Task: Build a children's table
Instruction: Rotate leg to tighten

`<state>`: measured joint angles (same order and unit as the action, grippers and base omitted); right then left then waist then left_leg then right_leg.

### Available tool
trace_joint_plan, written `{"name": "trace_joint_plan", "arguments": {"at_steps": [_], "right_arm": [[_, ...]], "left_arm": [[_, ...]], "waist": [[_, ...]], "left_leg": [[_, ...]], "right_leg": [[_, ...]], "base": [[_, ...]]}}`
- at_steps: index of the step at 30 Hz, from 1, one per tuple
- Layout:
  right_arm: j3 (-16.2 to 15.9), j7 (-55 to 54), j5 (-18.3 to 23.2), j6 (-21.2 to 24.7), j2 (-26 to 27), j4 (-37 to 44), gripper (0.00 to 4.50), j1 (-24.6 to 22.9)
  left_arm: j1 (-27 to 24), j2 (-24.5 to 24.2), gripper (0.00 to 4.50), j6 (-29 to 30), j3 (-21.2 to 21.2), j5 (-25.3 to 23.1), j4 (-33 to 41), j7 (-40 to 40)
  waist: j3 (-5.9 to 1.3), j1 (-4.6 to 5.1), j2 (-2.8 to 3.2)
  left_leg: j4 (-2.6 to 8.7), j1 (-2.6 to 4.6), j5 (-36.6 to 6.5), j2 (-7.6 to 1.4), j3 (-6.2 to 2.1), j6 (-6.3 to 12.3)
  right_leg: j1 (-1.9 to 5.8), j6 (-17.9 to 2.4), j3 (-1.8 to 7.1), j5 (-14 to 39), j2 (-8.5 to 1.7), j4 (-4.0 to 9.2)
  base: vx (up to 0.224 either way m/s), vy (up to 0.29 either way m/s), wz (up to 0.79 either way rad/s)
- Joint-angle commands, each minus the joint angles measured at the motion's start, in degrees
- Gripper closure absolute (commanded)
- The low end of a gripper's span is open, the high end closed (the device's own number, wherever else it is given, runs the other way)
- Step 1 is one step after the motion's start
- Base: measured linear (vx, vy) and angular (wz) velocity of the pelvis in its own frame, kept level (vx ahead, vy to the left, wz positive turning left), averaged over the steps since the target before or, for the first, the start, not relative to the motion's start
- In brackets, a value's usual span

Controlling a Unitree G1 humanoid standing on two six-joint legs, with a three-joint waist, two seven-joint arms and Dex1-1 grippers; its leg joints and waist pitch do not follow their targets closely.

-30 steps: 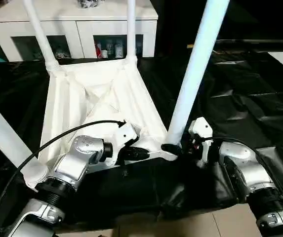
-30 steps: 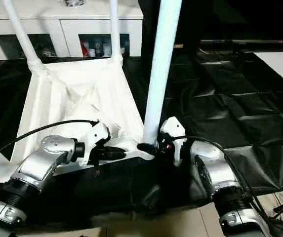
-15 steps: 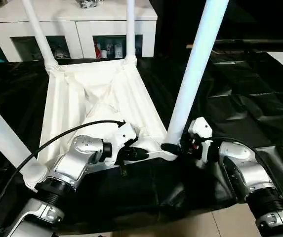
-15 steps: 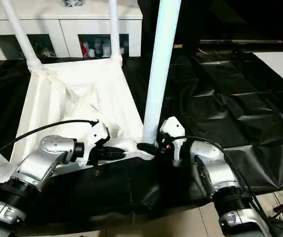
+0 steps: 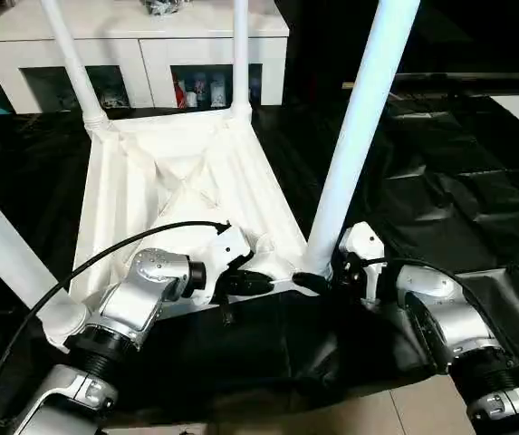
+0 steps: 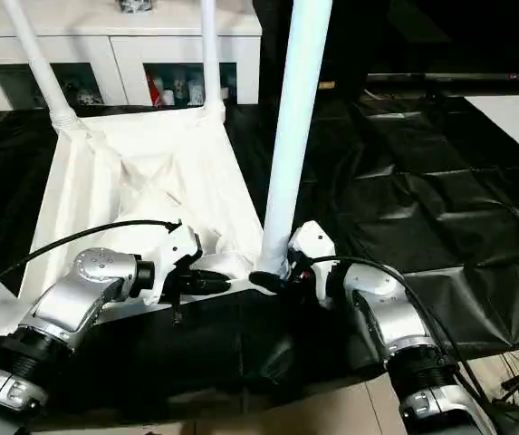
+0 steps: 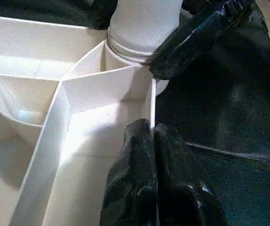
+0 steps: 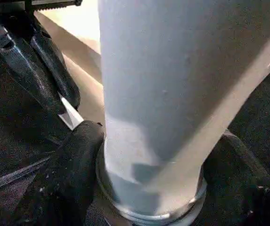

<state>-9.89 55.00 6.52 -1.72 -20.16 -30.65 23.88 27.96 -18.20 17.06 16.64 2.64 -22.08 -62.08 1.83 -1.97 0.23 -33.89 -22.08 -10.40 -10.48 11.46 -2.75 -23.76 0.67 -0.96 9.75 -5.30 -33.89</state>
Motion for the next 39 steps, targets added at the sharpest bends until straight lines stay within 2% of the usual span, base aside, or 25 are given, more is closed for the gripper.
{"name": "trace_joint_plan", "arguments": {"at_steps": [1, 3, 7, 14, 17, 20, 23, 24, 26, 28, 29, 30, 31, 33, 36, 39], "right_arm": [[0.12, 0.19, -0.36, 0.91, -0.59, -1.39, 1.47, -0.93], [0.21, 0.39, -0.22, 0.88, -0.45, -1.36, 1.68, -0.99], [0.22, 0.31, -0.13, 0.76, -0.31, -1.40, 1.80, -1.02], [0.45, 0.19, 0.00, 0.82, -0.01, -1.44, 1.85, -1.06], [1.04, -0.39, 0.44, 0.72, 0.43, -1.55, 1.86, -1.05], [2.91, -5.11, 0.40, -0.22, 2.08, -3.38, 1.86, -0.03], [5.58, -14.75, -0.04, 1.47, 5.18, -7.01, 1.86, 2.02], [7.89, -23.69, 0.00, 2.68, 8.75, -9.46, 1.86, 3.47], [9.08, -27.71, 0.43, 3.55, 10.61, -10.38, 1.86, 4.05], [10.17, -34.40, -0.07, 4.34, 12.95, -12.30, 1.86, 5.12], [10.24, -38.70, -1.00, 4.69, 14.23, -13.89, 1.86, 5.90], [9.89, -44.15, -2.58, 4.67, 15.88, -16.18, 1.86, 7.13], [9.80, -47.15, -3.18, 4.68, 16.95, -17.45, 1.86, 7.93], [10.13, -50.71, -3.14, 4.84, 18.88, -19.35, 1.86, 9.36], [10.93, -55.42, -3.34, 4.67, 22.26, -22.71, 1.86, 12.43], [10.20, -54.61, -4.13, 2.89, 23.44, -23.22, 1.86, 13.37]], "left_arm": [[-0.41, 0.27, 4.50, 0.26, 1.27, 1.19, 1.25, -1.63], [-0.41, 0.26, 4.50, 0.33, 1.26, 1.18, 1.30, -1.68], [-0.48, 0.21, 4.50, 0.45, 1.34, 1.14, 1.41, -1.79], [-0.58, 0.05, 4.50, 0.60, 1.39, 1.15, 1.49, -1.98], [-0.66, 0.06, 4.50, 0.56, 1.47, 1.06, 1.46, -1.93], [-0.57, 0.42, 4.50, 0.41, 1.34, 0.91, 0.82, -1.31], [0.19, 2.49, 4.50, 0.55, 1.19, -0.62, -1.67, 3.00], [1.54, 5.65, 4.50, 0.93, 0.63, -2.28, -5.13, 9.27], [2.37, 7.38, 4.50, 1.19, 0.22, -2.98, -7.05, 12.65], [3.77, 9.91, 4.50, 1.98, -0.29, -4.16, -9.89, 17.91], [4.84, 11.47, 4.50, 2.35, -0.43, -4.95, -11.78, 21.11], [6.38, 13.46, 4.50, 2.88, -0.47, -5.88, -14.37, 24.84], [7.38, 14.64, 4.50, 2.93, -0.59, -6.31, -15.95, 27.04], [8.91, 16.38, 4.50, 2.60, -0.83, -6.61, -18.24, 29.67], [11.56, 18.76, 4.50, 0.31, -1.17, -7.76, -22.37, 32.98], [12.62, 19.53, 4.50, -1.36, -1.21, -8.04, -23.95, 33.29]], "waist": [[-3.15, 0.12, -0.09], [-3.15, 0.11, -0.02], [-3.20, 0.09, -0.11], [-3.18, 0.13, -0.10], [-3.17, 0.12, -0.16], [-3.08, 0.25, -0.12], [-2.86, 0.82, -0.13], [-2.76, 1.20, -0.10], [-2.84, 1.68, -0.27], [-2.75, 1.80, -0.41], [-2.79, 1.87, -0.31], [-2.83, 1.86, -0.54], [-2.89, 1.84, -0.43], [-2.88, 1.96, -0.35], [-3.02, 1.90, -0.44], [-3.04, 1.68, -0.50]], "left_leg": [[4.12, 1.13, -13.73, -2.26, -0.89, 3.94], [4.13, 1.17, -13.68, -2.27, -0.90, 4.04], [4.05, 1.17, -13.24, -2.25, -0.87, 4.16], [4.09, 1.15, -13.59, -2.25, -0.89, 4.02], [4.09, 1.16, -13.59, -2.26, -0.88, 4.05], [4.14, 1.06, -13.96, -2.22, -0.88, 3.85], [4.51, 1.00, -16.66, -2.22, -1.05, 2.19], [4.62, 1.10, -18.31, -2.11, -1.12, 1.14], [4.61, 1.31, -19.71, -1.99, -1.28, -0.24], [4.63, 1.22, -20.68, -1.95, -1.27, -0.16], [4.51, 1.39, -20.83, -1.90, -1.19, -0.47], [4.60, 1.36, -21.01, -1.81, -1.30, -0.54], [4.60, 1.30, -20.71, -1.83, -1.32, -0.61], [4.62, 1.57, -22.53, -1.73, -1.37, -1.04], [4.69, 1.43, -22.27, -1.67, -1.38, -0.56], [4.71, 1.22, -21.21, -1.67, -1.29, 0.04]], "right_leg": [[2.67, -14.66, 0.92, 7.73, -1.80, 3.37], [2.66, -14.77, 0.89, 7.42, -1.77, 3.33], [2.70, -14.94, 0.90, 6.94, -1.79, 3.26], [2.70, -14.80, 0.89, 7.47, -1.78, 3.30], [2.68, -14.70, 0.90, 7.80, -1.81, 3.34], [2.57, -14.71, 0.93, 8.66, -1.90, 3.45], [2.41, -13.57, 0.89, 13.12, -1.87, 3.75], [2.21, -12.84, 0.86, 15.90, -1.83, 4.02], [2.05, -11.86, 0.86, 18.74, -1.86, 4.23], [1.89, -10.67, 0.90, 20.71, -1.88, 4.66], [1.45, -10.44, 0.99, 20.90, -1.83, 4.75], [1.66, -10.19, 0.86, 21.41, -1.77, 4.87], [1.62, -10.14, 0.89, 20.99, -1.82, 4.73], [1.28, -9.42, 0.82, 21.74, -1.76, 4.98], [1.37, -9.03, 0.81, 19.55, -1.68, 4.97], [1.67, -9.37, 0.79, 16.80, -1.72, 4.79]], "base": [[0.000, 0.000, 0.00], [0.000, 0.000, 0.00], [0.000, 0.000, 0.00], [0.000, 0.000, 0.00], [0.000, 0.000, 0.00], [0.000, 0.000, 0.00], [0.000, 0.000, 0.00], [0.000, 0.000, 0.00], [0.000, 0.000, 0.00], [0.000, 0.000, 0.00], [0.000, 0.000, 0.00], [0.000, 0.000, 0.00], [0.000, 0.000, 0.00], [0.000, 0.000, 0.00], [0.000, 0.000, 0.00], [0.000, 0.000, 0.00]]}}
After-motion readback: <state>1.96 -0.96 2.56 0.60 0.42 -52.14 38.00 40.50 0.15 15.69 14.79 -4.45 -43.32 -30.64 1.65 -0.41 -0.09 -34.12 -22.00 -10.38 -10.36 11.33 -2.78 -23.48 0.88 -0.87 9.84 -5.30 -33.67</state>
